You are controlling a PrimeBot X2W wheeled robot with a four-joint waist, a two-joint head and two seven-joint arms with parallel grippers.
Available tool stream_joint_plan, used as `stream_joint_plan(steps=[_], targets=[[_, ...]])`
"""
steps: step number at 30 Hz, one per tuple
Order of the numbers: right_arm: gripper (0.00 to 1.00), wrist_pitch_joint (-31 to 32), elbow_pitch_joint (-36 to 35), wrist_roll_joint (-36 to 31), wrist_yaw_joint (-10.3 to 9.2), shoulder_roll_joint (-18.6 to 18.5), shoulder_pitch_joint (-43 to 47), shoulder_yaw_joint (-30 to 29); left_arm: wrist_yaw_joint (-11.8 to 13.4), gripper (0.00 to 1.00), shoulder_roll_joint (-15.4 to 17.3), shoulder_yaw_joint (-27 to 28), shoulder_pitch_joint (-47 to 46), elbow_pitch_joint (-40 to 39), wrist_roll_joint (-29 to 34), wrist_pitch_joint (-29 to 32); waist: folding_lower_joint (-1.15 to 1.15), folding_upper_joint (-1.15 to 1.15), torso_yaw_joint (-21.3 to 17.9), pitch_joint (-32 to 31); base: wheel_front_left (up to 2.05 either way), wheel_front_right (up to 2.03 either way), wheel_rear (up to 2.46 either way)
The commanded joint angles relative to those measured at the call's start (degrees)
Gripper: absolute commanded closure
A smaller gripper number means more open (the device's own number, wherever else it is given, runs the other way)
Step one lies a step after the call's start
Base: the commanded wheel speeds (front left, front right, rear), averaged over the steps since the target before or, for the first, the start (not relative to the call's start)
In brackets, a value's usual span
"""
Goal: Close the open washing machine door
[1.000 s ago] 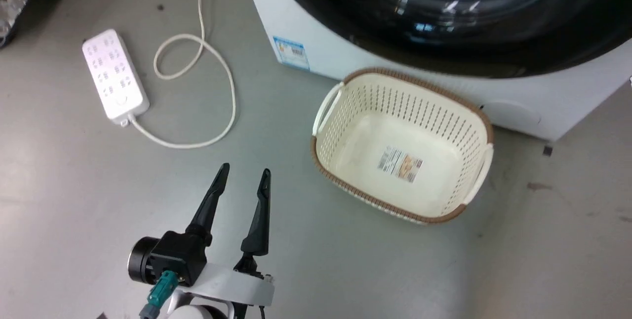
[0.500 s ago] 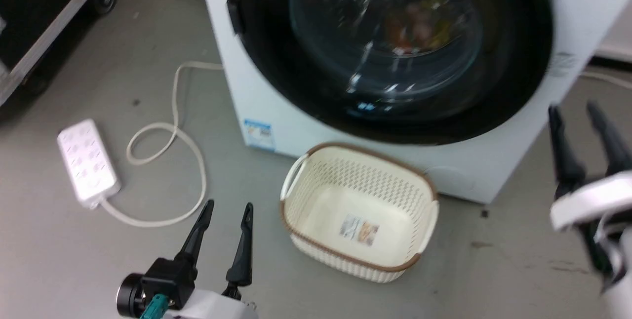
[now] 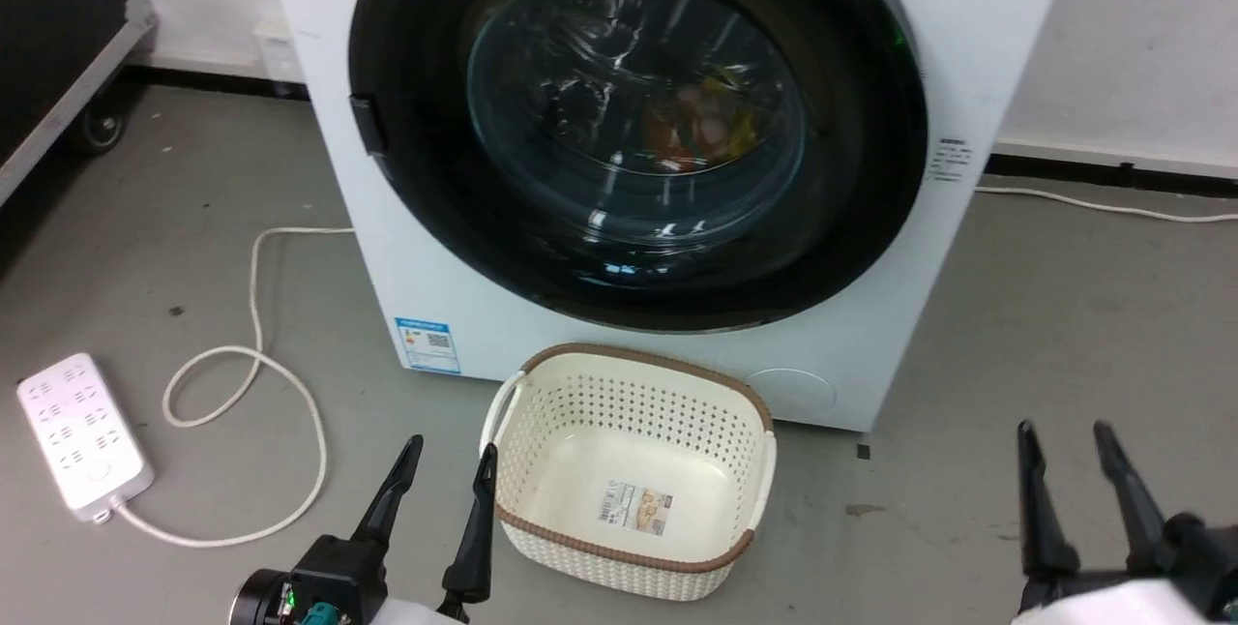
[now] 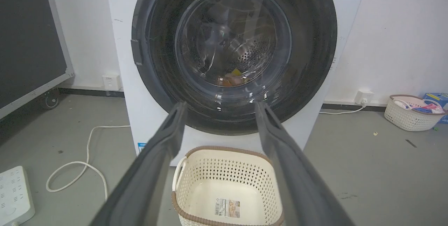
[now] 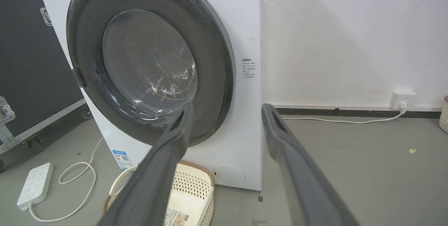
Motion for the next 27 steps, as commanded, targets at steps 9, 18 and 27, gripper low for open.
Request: stream_joint_plan(steps=[9, 18, 27], targets=[[0.0, -0.66, -3.59, -5.11, -0.01, 1.08, 5.13, 0.93, -0.89, 0.0, 0.86, -0.25, -0.76, 1.81, 0.15, -0.25, 0.01, 0.0, -1.3, -0.73, 0.0, 0.0, 0.0], [1.0, -0.38, -4.47, -4.44, 0.02, 0.85, 4.72, 1.02, -1.14, 1.0, 1.13, -1.73, -1.11, 3.12, -0.46, 0.1, 0.01, 0.0, -1.85, -0.57, 0.0, 0.0, 0.0], [1.0, 0.45, -4.46, -4.8, 0.02, 0.86, 4.3, 1.3, -0.73, 1.0, 0.98, -1.19, -1.16, 2.65, -0.03, 0.96, 0.02, 0.0, -2.14, -0.4, 0.0, 0.0, 0.0]])
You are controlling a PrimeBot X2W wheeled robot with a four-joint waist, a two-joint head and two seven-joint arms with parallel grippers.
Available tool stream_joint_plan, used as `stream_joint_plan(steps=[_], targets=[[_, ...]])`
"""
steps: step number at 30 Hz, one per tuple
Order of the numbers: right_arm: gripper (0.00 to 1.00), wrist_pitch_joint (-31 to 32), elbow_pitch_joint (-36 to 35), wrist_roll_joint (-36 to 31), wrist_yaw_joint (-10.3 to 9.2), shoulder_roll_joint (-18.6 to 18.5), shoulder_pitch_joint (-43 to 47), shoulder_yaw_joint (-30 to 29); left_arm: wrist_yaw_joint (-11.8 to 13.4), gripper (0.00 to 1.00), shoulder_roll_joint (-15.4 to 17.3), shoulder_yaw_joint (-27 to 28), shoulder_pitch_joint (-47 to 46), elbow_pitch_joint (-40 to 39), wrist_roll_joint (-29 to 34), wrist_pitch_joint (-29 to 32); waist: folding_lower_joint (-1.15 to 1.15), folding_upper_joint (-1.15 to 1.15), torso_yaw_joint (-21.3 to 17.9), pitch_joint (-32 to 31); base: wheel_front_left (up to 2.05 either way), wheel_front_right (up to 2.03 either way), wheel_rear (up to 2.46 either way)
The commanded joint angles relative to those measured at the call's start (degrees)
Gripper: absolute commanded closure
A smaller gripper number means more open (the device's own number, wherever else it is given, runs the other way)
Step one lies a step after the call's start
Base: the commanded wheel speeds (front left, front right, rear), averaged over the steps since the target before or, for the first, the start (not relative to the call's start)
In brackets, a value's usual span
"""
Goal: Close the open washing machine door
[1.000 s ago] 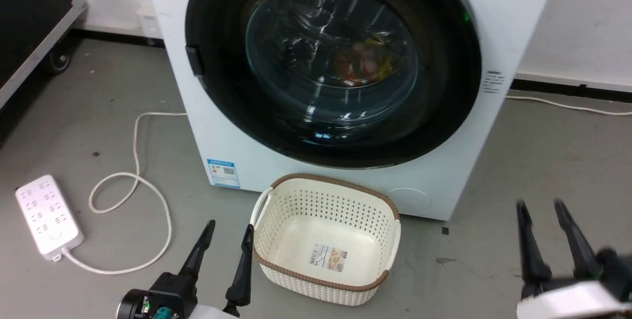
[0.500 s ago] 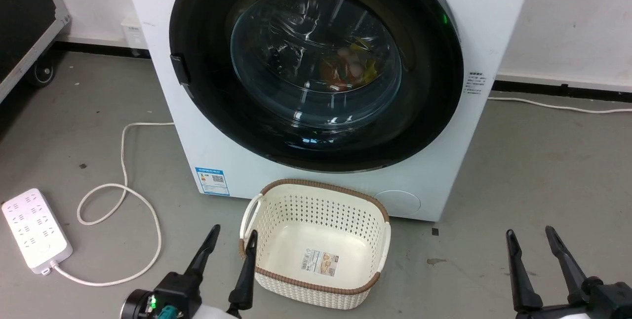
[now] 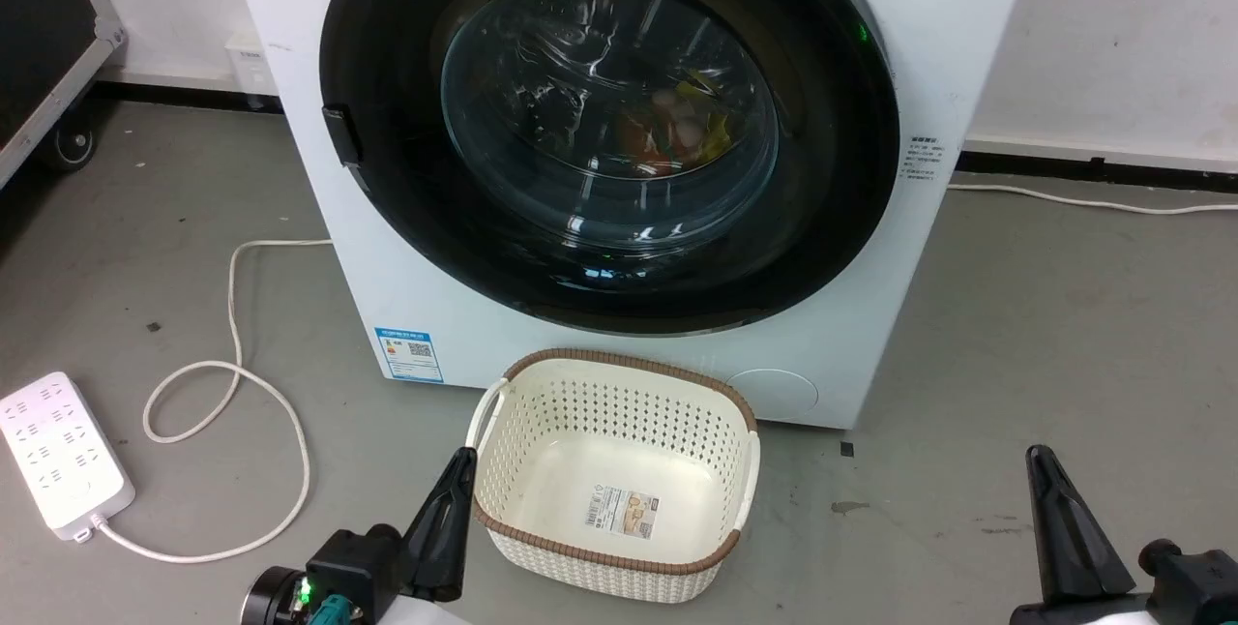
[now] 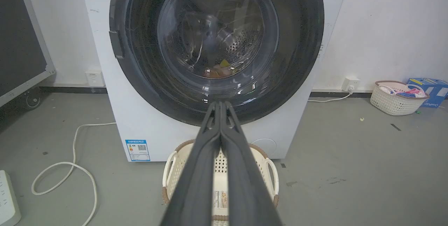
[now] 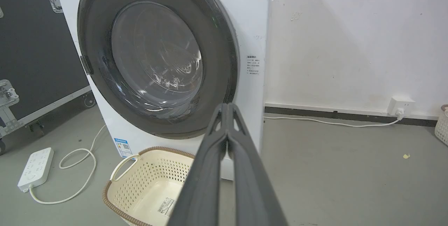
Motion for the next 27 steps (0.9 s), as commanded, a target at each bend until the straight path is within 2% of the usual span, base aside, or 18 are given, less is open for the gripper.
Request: stream_joint_plan(steps=[1, 27], targets=[[1.0, 0.26, -0.05, -0.4, 0.0, 0.02, -0.43, 0.16, 0.41, 1.0, -0.07, 0.28, -0.08, -0.37, 0.53, 0.35, 0.0, 0.0, -0.05, 0.03, 0.0, 0.0, 0.0], [1.0, 3.32, -0.08, -1.72, -0.01, 0.08, -1.89, 1.12, 1.91, 1.0, -0.38, 2.09, -0.32, -2.11, 2.23, 3.39, 0.0, 0.0, -1.02, 0.58, 0.0, 0.0, 0.0]])
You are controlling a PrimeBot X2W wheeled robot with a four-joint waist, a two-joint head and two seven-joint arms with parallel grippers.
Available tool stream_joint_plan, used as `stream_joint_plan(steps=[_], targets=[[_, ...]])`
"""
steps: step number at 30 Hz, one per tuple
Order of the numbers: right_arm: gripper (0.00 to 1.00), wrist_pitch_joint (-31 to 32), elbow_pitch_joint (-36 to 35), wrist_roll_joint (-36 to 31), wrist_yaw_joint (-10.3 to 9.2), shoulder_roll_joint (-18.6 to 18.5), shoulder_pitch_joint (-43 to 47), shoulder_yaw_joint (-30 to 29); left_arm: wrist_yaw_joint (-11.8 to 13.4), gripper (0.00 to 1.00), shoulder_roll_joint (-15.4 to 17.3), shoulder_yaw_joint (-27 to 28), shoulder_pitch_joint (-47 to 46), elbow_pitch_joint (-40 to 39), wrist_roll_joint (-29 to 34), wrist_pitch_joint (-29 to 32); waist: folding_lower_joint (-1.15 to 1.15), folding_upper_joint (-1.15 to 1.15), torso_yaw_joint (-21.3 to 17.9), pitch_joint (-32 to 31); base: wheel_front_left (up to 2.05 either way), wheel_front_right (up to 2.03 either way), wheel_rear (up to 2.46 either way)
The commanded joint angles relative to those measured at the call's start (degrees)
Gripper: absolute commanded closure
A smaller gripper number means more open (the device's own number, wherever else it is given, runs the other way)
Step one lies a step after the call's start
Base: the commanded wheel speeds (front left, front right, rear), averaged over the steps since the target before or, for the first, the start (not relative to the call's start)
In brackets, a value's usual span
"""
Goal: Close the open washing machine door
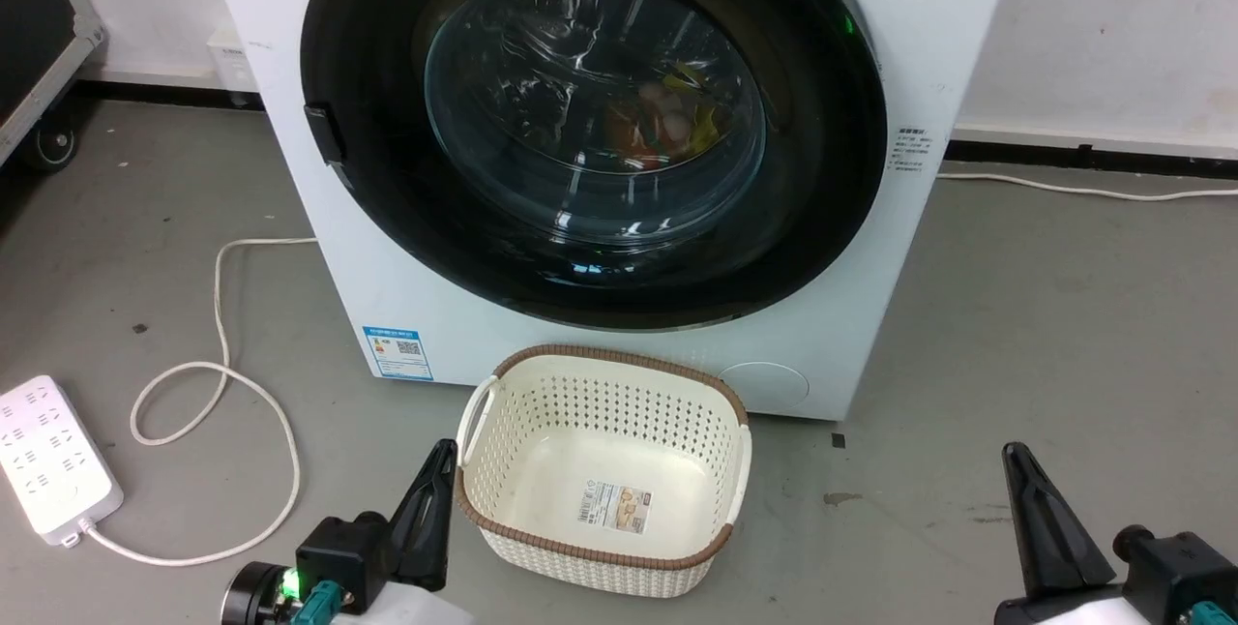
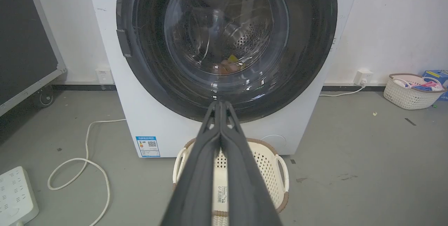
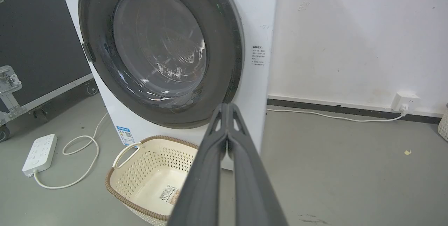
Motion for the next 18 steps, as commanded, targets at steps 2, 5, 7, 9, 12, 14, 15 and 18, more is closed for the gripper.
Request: stream_joint_plan(steps=[2, 5, 7, 9, 12, 14, 15, 18], targets=[[1.0, 0.43, -0.09, -0.48, -0.01, 0.08, -1.17, 0.19, 0.43, 1.0, -0.2, 0.41, -0.34, -0.42, 0.63, 0.55, 0.0, 0.0, -0.1, 0.06, 0.0, 0.0, 0.0], [1.0, 0.79, -0.09, -0.63, -0.01, 0.09, -1.34, 0.3, 0.61, 1.0, -0.24, 0.62, -0.36, -0.62, 0.83, 0.9, 0.0, 0.0, -0.21, 0.12, 0.0, 0.0, 0.0], [1.0, 1.02, -0.09, -0.74, -0.01, 0.1, -1.45, 0.37, 0.72, 1.0, -0.26, 0.76, -0.38, -0.75, 0.96, 1.13, 0.0, 0.0, -0.29, 0.16, 0.0, 0.0, 0.0], [1.0, 1.26, -0.1, -0.84, -0.01, 0.1, -1.56, 0.44, 0.84, 1.0, -0.29, 0.9, -0.4, -0.89, 1.09, 1.37, 0.0, 0.0, -0.36, 0.21, 0.0, 0.0, 0.0], [1.0, 1.61, -0.1, -0.99, -0.01, 0.11, -1.73, 0.56, 1.01, 1.0, -0.32, 1.11, -0.43, -1.09, 1.29, 1.72, 0.0, 0.0, -0.47, 0.27, 0.0, 0.0, 0.0], [1.0, 1.85, -0.1, -1.09, -0.01, 0.11, -1.84, 0.63, 1.13, 1.0, -0.35, 1.25, -0.45, -1.23, 1.42, 1.96, 0.0, 0.0, -0.55, 0.31, 0.0, 0.0, 0.0], [1.0, 1.97, -0.1, -1.14, -0.01, 0.11, -1.9, 0.67, 1.18, 1.0, -0.36, 1.32, -0.46, -1.29, 1.48, 2.07, 0.0, 0.0, -0.59, 0.33, 0.0, 0.0, 0.0], [1.0, 2.32, -0.11, -1.3, -0.01, 0.12, -2.07, 0.78, 1.36, 1.0, -0.4, 1.53, -0.48, -1.49, 1.68, 2.43, 0.0, 0.0, -0.7, 0.4, 0.0, 0.0, 0.0]])
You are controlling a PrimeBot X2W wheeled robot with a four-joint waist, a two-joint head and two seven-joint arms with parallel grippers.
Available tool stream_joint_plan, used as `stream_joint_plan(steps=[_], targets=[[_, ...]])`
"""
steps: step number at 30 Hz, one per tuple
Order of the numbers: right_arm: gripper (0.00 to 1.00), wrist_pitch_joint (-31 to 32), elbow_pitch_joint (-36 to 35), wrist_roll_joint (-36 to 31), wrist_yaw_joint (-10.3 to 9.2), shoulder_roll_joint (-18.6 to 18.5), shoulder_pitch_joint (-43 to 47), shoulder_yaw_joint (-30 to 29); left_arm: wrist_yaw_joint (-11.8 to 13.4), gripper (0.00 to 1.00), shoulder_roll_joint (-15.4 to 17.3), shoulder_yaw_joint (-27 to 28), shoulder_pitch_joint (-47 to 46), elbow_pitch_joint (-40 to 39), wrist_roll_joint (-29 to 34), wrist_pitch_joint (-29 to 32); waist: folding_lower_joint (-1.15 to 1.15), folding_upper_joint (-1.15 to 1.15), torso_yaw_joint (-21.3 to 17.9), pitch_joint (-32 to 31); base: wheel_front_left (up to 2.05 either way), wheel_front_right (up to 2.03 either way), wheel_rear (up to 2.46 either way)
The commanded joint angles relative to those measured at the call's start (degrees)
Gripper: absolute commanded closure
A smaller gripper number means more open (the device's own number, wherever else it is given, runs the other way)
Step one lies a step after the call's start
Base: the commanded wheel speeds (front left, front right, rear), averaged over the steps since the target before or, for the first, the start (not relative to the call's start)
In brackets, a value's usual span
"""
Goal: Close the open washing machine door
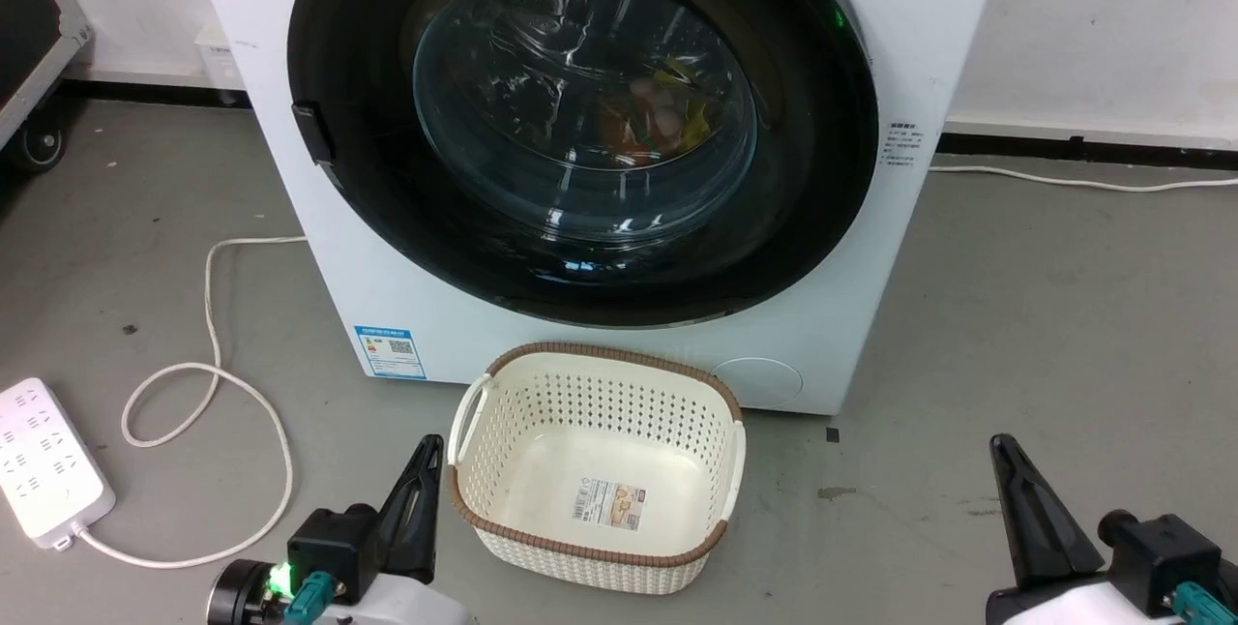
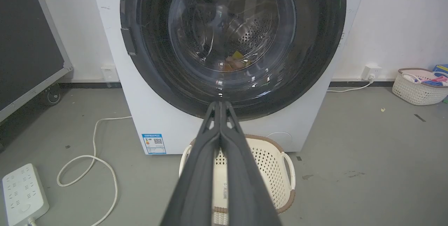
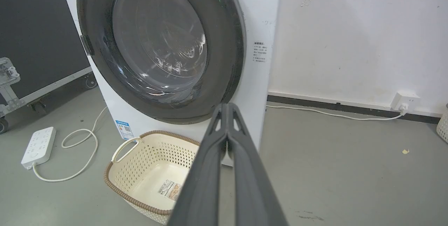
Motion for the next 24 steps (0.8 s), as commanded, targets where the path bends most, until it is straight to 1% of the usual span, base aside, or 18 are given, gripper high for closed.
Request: stream_joint_plan(steps=[1, 24], targets=[[1.0, 0.27, -0.11, -0.35, -0.01, 0.12, -0.85, 0.17, 0.47, 1.0, -0.24, 0.24, -0.49, -0.32, 0.44, 0.2, 0.0, 0.0, -0.03, 0.02, 0.0, 0.0, 0.0], [1.0, 2.98, -0.14, -1.51, -0.02, 0.18, -2.14, 1.02, 1.8, 1.0, -0.52, 1.85, -0.7, -1.86, 1.94, 2.89, -0.01, 0.0, -0.89, 0.5, 0.0, 0.0, 0.0]])
